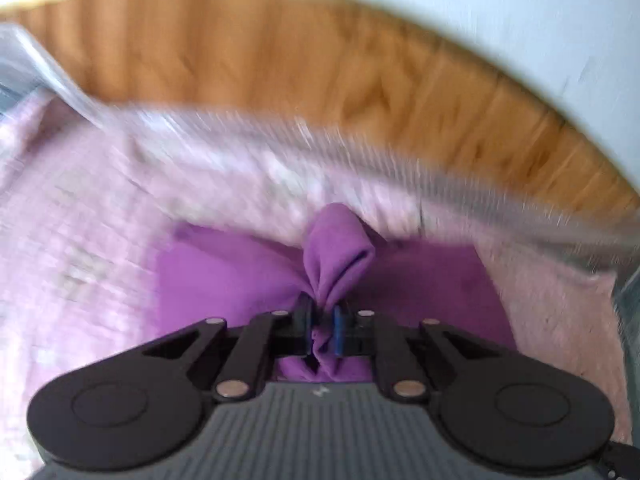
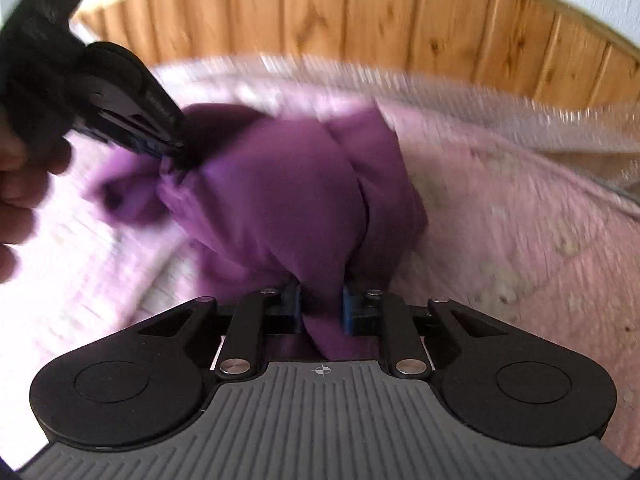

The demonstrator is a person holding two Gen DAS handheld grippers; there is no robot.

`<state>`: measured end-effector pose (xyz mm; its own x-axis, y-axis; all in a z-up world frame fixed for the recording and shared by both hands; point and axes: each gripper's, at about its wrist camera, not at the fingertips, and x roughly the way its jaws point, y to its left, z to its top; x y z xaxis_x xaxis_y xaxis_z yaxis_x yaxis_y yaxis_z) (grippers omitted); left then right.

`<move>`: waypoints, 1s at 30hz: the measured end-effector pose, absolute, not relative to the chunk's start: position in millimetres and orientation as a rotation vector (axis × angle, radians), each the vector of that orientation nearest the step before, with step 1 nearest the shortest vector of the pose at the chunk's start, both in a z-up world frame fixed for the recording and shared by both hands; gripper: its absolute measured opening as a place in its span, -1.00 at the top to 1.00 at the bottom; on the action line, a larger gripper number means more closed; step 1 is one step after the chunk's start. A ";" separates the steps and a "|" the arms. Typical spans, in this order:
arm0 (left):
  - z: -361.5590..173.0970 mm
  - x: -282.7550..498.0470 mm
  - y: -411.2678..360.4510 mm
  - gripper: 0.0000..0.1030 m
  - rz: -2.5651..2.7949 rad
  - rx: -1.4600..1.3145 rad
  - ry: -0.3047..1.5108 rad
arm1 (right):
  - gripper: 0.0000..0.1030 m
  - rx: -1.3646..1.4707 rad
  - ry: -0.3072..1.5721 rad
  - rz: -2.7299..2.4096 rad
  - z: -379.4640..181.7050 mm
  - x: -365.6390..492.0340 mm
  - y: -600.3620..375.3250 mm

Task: Fold clothes
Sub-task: 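Grasp the purple garment with the left gripper while the right gripper grasps another edge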

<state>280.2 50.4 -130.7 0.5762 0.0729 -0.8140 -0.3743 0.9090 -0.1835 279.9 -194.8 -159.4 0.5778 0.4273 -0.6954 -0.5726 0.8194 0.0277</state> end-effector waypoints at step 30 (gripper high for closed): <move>-117.0 102.0 41.6 -0.36 0.437 -0.170 1.011 | 0.44 0.071 0.650 1.199 -83.3 252.1 -119.1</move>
<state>102.0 41.6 -117.0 0.4534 0.2747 -0.8479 -0.4293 0.9010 0.0623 252.1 -119.1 -83.3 0.2062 0.8793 -0.4294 -0.8398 0.3843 0.3836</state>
